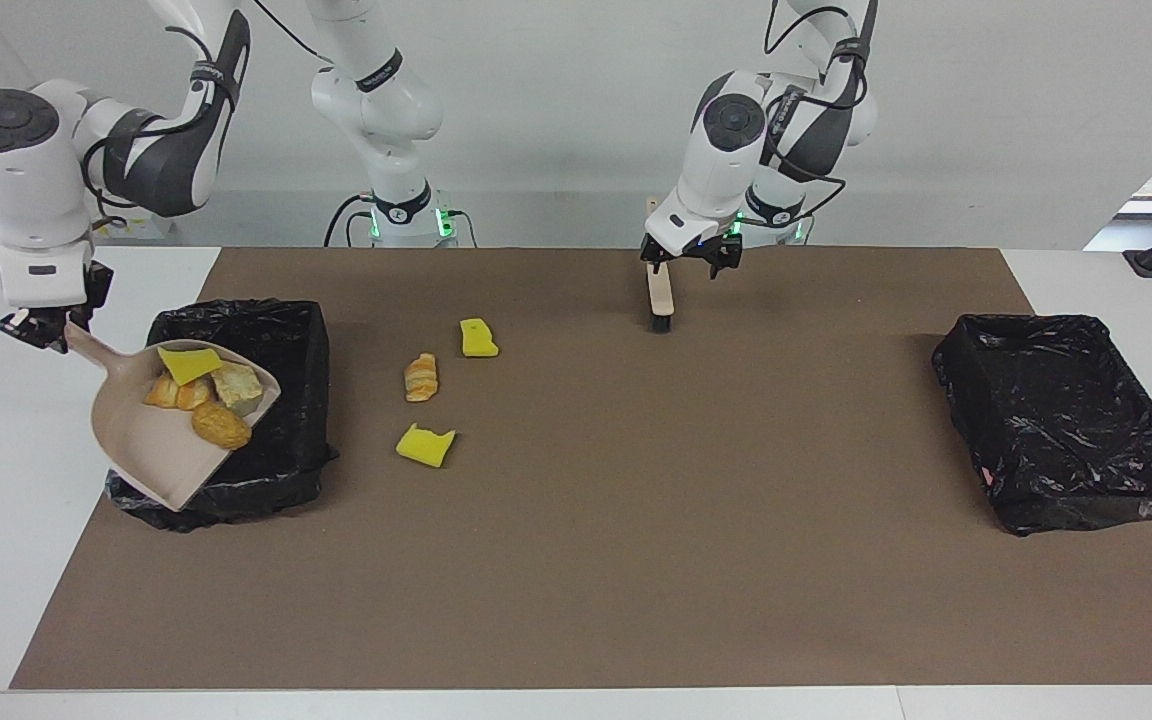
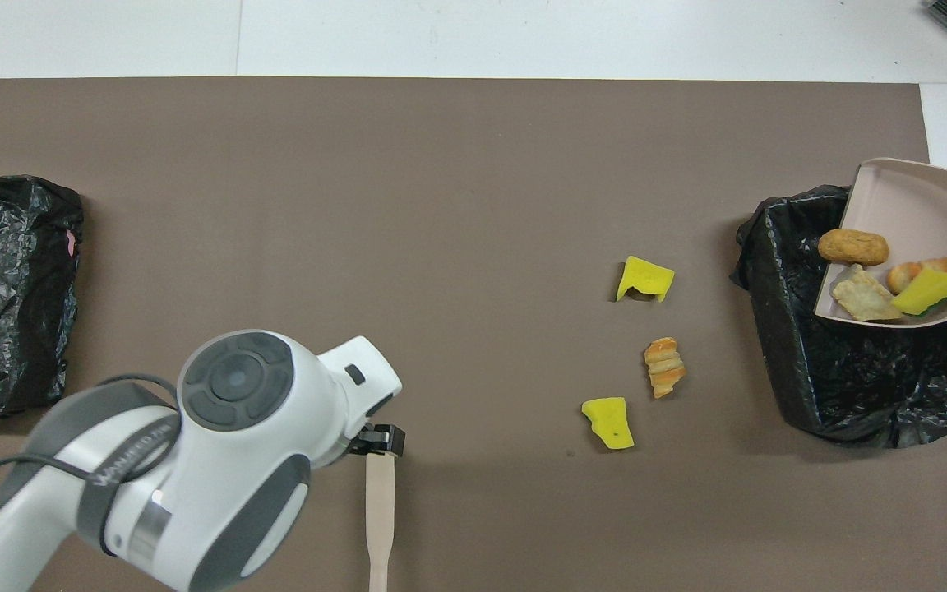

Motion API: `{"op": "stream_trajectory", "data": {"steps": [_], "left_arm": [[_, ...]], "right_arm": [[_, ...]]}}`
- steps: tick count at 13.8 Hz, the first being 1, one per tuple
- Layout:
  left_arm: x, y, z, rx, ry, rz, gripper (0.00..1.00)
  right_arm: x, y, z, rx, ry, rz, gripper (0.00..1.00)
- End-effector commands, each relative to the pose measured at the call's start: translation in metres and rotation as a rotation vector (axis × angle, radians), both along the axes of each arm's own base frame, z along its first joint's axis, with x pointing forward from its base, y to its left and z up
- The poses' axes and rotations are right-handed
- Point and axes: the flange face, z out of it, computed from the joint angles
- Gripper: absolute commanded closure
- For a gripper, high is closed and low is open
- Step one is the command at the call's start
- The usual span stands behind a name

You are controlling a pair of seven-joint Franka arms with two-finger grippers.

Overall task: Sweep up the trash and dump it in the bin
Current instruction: 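Tip the dustpan over the bin with the right gripper while the left gripper withdraws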

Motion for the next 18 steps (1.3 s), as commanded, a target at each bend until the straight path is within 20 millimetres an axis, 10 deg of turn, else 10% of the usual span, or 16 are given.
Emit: {"op": "stream_trajectory", "data": {"steps": [1,5,11,15,18], "left_arm": [[0.048,0.028,0.058,-0.02,-0.027,-0.016,0.0],[0.076,0.053,0.109,0.0,-0.111,0.013,0.0],[0.084,0.056,0.118,-0.017,-0.132,-0.075,0.0],[0.106,0.103,0.113,-0.015,-0.124,-0.051,0.0],[0.128,0.16,0.146,0.045,-0.206,-0.109,0.0]], "right_arm": [[0.005,0.003,0.014,-0.071,-0.009,0.015,1.0],[0.011,0.009,0.023,-0.167,0.003,0.068,1.0],[0.009,0.011,0.026,-0.161,-0.001,0.057,1.0],[0.005,0.015,0.034,-0.157,0.002,0.061,1.0],[0.0,0.05,0.063,-0.182,0.021,0.137,1.0]]}}
